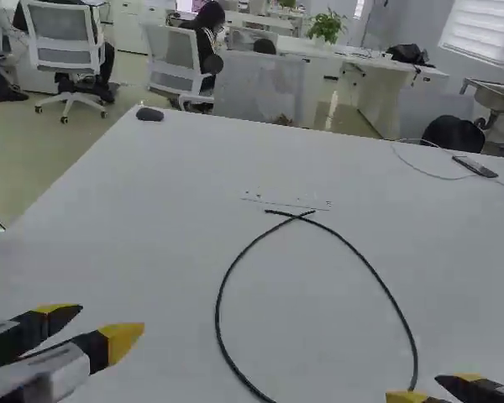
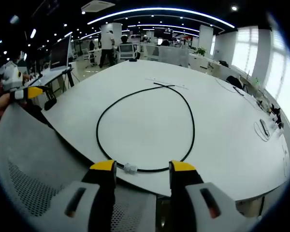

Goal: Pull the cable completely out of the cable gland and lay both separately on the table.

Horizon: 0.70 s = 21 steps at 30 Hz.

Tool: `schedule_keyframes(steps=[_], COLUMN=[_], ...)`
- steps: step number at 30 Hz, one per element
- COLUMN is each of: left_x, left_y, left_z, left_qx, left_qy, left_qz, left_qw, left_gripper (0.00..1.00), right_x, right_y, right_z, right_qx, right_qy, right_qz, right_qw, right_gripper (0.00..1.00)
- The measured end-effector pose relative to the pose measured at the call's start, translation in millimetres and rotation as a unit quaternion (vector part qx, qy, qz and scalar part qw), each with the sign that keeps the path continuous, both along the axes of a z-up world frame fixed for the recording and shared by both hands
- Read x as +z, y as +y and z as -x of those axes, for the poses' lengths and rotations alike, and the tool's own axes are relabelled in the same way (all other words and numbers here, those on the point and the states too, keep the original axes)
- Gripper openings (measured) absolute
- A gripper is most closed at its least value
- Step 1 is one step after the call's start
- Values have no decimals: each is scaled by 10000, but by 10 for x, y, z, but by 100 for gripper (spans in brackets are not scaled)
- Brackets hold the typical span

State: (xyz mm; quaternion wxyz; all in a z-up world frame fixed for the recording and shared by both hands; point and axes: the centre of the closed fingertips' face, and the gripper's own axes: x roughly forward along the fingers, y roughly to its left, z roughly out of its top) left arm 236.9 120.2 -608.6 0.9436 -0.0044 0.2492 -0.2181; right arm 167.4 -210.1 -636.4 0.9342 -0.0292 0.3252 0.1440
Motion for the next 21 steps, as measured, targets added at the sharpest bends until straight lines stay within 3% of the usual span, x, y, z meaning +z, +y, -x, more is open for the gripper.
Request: schedule_keyframes(steps=[8,13,15,19,21], left_x=[-44,-22,-62,-41,-61], left_y=[-18,11,25,-20,-21], left_z=[37,23,34,37,46], left_qx=[-56,-31,-10,-141,-175], left_qy=[117,50,153,99,148], left_qz=[-38,46,-14,41,5], left_qw=[9999,10000,9999,9998,9997], left_gripper=[39,36,38,34,34], right_x=[-35,-62,-57,-78,-89], right_y=[20,40,37,48,41], right_z=[30,31,26,47,56], right_qx=[88,104,119,172,145], right_qy=[114,213,196,267,315], right_qz=[22,111,125,126,137], right_qw=[9999,9997,9997,9994,9993], right_gripper=[36,34,33,35,35])
